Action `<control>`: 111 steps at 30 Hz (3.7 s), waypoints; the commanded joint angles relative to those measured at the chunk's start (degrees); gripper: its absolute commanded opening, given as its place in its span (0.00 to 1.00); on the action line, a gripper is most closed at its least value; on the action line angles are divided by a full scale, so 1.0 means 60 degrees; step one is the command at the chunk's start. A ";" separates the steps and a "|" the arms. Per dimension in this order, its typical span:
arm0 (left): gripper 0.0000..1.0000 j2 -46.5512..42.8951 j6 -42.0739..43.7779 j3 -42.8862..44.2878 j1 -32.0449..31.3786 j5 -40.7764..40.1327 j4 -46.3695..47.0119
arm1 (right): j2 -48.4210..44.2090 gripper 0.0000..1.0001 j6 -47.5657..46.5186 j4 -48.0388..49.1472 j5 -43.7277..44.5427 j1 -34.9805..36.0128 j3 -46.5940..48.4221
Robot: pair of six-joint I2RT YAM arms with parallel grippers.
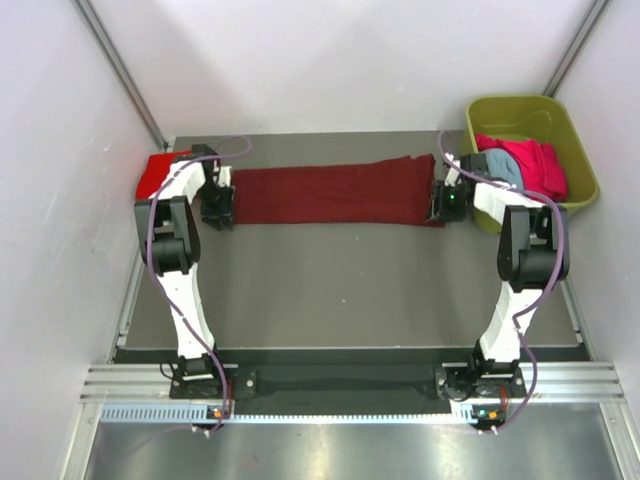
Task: Fold and stack the t-shirts
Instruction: Fold the tshirt
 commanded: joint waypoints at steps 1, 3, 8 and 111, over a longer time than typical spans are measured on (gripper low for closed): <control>0.44 -0.0397 0.0263 -0.0819 0.0252 -0.0428 -0.0271 | -0.0546 0.45 -0.0444 -0.0612 0.0936 -0.0350 -0.0504; 0.44 -0.0514 0.0219 -0.0923 0.0266 -0.0355 -0.0241 | -0.0649 0.45 -0.0576 -0.0627 0.0995 -0.0350 -0.0710; 0.42 -0.1246 0.0145 -0.1261 0.0281 -0.0340 0.0300 | -0.0942 0.45 -0.0664 -0.0598 0.0937 -0.0364 -0.0946; 0.00 -0.6272 -0.0690 -0.5875 -0.5225 0.3512 -0.0842 | 0.4462 0.43 0.0346 0.0486 0.0966 0.0969 0.7551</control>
